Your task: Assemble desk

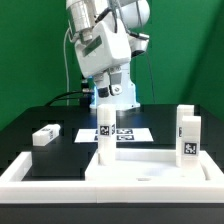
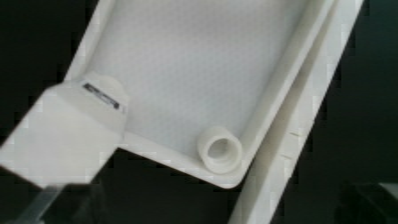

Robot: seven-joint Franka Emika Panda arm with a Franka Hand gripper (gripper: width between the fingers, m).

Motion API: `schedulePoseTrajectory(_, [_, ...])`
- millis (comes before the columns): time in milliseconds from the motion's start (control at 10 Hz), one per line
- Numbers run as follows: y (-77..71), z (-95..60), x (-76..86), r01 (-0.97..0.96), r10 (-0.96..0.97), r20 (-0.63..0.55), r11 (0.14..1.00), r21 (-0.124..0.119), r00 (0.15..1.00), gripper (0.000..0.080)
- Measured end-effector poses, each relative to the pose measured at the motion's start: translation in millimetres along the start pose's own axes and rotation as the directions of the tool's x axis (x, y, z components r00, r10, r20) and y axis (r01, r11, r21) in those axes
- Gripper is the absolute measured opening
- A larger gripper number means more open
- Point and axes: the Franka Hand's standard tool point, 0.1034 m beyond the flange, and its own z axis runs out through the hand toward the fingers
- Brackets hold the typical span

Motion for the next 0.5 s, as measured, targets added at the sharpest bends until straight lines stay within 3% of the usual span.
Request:
schedulePoseTrajectory(300, [3.4,0.2,2.7,0.220,-0.220,-0.002,0.975,0.000,0.975,0.0649])
schedulePoseTrajectory(500, [53.9,-2.8,28.5,0.478,-0.478,0.009,0.878,-0.008,0.878,0.0649])
